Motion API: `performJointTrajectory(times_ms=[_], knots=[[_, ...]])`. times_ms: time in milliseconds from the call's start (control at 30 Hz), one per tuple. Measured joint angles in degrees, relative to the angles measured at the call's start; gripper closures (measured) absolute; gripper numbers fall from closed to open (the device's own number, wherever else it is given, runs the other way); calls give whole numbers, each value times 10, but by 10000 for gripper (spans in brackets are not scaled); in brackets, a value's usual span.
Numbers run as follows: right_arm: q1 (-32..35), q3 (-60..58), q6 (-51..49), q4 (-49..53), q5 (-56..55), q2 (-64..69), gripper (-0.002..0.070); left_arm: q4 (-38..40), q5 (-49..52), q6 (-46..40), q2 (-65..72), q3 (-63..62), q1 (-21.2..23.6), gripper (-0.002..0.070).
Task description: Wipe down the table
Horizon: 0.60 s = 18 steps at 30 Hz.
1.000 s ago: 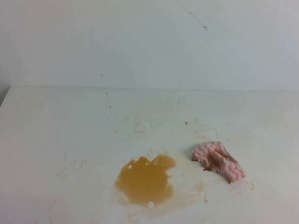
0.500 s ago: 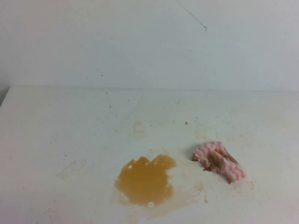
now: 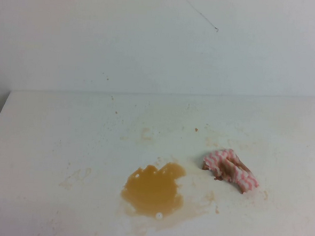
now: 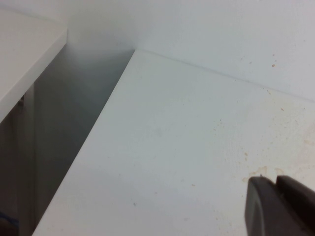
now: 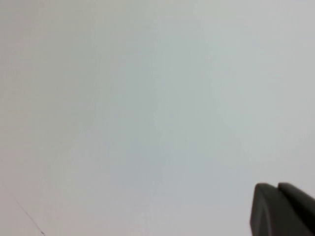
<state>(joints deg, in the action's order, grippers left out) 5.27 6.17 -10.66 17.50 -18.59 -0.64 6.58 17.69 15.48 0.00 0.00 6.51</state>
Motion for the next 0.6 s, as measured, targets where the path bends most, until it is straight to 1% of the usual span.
performJointTrajectory(times_ms=[333, 500, 600], knots=[[0, 73, 0, 0, 68, 9, 678, 0, 0, 0, 0, 0, 0, 675], [0, 116, -34, 0, 116, 90, 678, 0, 0, 0, 0, 0, 0, 675], [0, 157, -61, 0, 186, 155, 678, 0, 0, 0, 0, 0, 0, 675]])
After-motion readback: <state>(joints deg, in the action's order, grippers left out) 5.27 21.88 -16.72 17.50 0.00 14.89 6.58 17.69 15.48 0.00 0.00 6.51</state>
